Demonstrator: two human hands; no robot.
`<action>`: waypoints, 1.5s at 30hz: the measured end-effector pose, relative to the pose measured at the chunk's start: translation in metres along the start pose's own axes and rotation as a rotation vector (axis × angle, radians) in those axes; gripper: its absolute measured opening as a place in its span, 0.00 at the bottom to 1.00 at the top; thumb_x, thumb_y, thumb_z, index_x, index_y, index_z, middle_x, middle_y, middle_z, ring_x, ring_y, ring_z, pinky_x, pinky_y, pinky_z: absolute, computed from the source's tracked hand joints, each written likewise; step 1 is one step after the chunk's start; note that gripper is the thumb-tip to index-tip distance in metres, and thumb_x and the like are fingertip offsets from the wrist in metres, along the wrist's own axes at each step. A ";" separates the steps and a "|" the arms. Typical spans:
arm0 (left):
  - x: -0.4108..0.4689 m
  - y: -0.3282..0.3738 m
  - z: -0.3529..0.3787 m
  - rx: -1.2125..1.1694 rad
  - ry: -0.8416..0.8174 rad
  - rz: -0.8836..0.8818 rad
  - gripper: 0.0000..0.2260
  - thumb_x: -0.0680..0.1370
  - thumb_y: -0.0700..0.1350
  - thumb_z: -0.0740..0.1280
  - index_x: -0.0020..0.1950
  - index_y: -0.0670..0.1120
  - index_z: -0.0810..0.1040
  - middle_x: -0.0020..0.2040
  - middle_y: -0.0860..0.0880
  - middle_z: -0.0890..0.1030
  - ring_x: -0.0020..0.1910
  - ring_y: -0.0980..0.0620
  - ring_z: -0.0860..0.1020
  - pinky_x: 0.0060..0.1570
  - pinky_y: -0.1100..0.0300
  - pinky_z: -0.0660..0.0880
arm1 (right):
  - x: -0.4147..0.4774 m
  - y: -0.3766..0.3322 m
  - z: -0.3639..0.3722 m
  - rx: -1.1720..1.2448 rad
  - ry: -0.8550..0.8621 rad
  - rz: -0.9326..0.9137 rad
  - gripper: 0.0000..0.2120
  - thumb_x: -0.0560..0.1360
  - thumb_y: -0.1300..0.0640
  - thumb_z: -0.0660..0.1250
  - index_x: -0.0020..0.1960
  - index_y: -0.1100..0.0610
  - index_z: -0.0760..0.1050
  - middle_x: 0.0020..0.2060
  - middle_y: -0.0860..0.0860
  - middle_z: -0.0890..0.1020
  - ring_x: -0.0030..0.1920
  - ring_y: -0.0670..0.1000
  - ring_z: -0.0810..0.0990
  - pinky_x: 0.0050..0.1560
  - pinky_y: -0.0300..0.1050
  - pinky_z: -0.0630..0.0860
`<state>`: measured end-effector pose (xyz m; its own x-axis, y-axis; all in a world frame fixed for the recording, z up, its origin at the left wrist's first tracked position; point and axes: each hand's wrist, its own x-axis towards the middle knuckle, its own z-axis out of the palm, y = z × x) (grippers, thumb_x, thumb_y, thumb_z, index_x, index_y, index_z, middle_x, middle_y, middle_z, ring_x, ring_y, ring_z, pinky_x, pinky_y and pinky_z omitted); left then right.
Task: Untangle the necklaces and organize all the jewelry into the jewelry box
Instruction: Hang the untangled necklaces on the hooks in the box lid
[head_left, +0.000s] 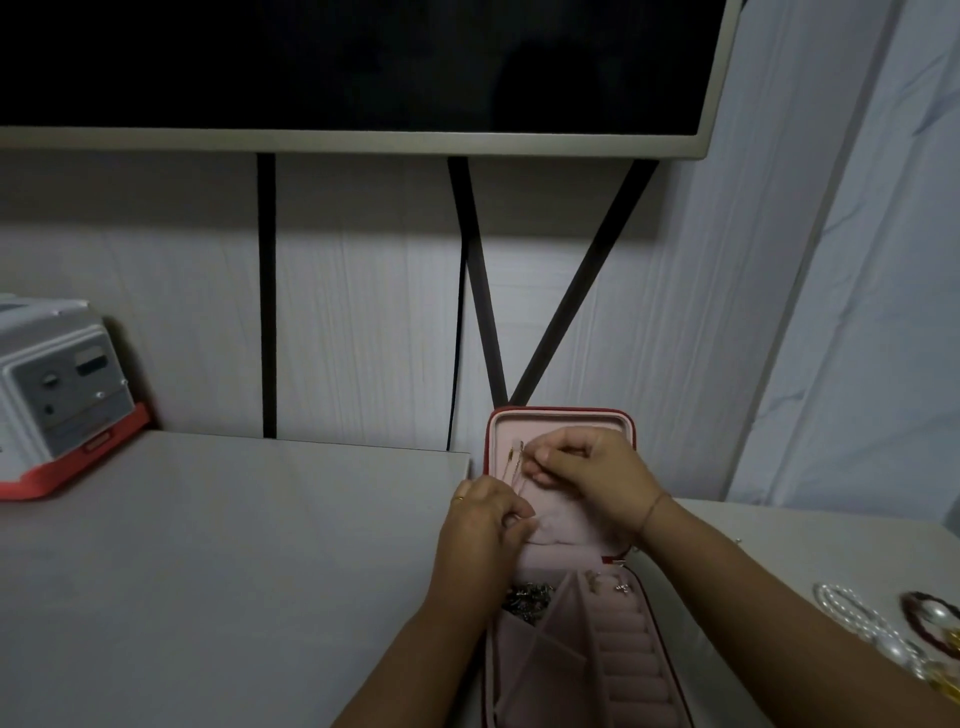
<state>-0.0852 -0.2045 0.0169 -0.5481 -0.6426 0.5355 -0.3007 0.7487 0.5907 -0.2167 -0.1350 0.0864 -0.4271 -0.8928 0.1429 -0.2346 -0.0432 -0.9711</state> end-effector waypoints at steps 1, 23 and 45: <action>0.000 0.000 0.000 -0.005 0.003 -0.003 0.01 0.73 0.42 0.72 0.41 0.47 0.82 0.44 0.53 0.76 0.49 0.56 0.69 0.48 0.76 0.62 | 0.000 0.002 0.000 -0.032 -0.020 -0.002 0.06 0.75 0.66 0.67 0.47 0.59 0.82 0.42 0.57 0.85 0.46 0.52 0.84 0.51 0.42 0.80; -0.005 0.055 0.020 0.002 -0.101 0.115 0.08 0.77 0.53 0.65 0.48 0.50 0.80 0.46 0.57 0.75 0.48 0.58 0.69 0.47 0.65 0.65 | -0.042 0.109 -0.128 -0.838 0.265 0.272 0.13 0.66 0.53 0.77 0.29 0.51 0.75 0.40 0.49 0.84 0.46 0.51 0.82 0.55 0.47 0.75; -0.014 0.074 0.056 -0.124 -0.234 0.060 0.15 0.75 0.54 0.58 0.48 0.47 0.81 0.43 0.54 0.76 0.44 0.56 0.72 0.43 0.65 0.68 | -0.041 0.099 -0.125 -1.005 0.089 0.208 0.07 0.80 0.59 0.58 0.44 0.55 0.72 0.46 0.51 0.75 0.50 0.52 0.74 0.51 0.45 0.65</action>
<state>-0.1440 -0.1311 0.0194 -0.7321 -0.5319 0.4257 -0.1727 0.7494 0.6392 -0.3313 -0.0463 0.0082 -0.5965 -0.8015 0.0434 -0.7531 0.5401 -0.3758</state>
